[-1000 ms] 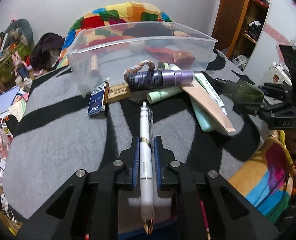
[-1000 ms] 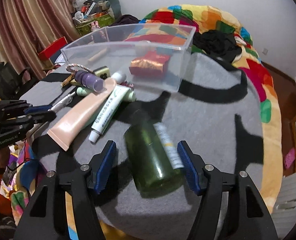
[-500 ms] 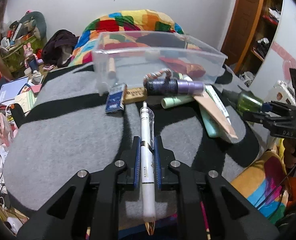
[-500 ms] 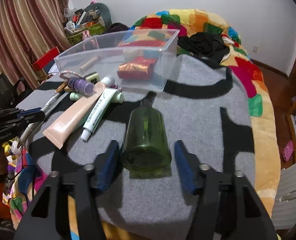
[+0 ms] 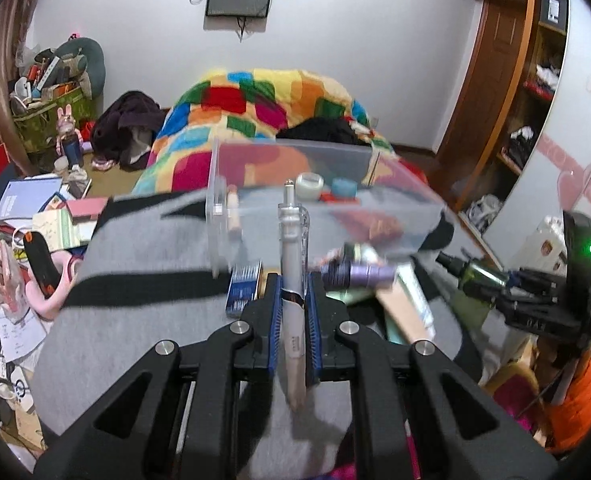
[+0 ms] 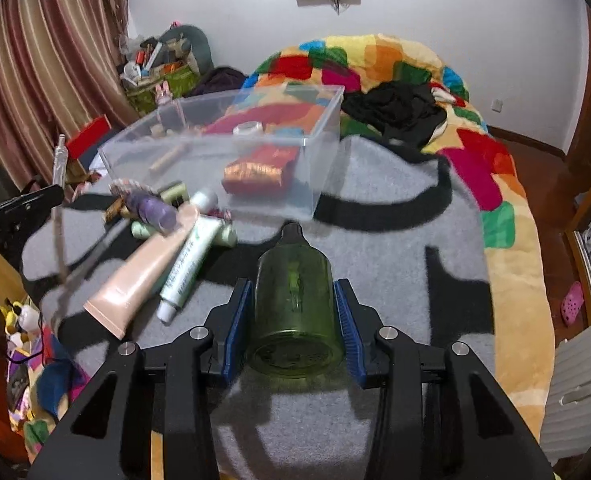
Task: Organize objects
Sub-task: 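Carry the pen and green bottle into the clear box and open both grippers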
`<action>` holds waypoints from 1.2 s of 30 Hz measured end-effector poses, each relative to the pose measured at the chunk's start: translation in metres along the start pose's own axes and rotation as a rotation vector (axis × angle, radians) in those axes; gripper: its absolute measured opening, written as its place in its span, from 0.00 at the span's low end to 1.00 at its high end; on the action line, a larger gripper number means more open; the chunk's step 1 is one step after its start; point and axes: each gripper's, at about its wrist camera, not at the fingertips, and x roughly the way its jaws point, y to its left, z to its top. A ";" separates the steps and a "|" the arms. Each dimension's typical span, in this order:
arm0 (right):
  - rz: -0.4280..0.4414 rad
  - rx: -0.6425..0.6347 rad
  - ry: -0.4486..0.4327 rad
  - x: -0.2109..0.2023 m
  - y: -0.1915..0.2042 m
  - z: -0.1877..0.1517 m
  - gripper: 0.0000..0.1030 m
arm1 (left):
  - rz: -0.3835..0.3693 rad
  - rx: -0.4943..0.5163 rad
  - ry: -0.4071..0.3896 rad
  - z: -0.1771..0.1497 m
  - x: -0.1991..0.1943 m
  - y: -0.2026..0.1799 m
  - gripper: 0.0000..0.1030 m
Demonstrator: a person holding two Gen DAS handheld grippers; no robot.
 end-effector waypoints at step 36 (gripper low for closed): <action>0.076 -0.043 0.012 0.080 0.033 0.115 0.37 | 0.208 0.106 0.025 0.070 0.104 -0.016 0.11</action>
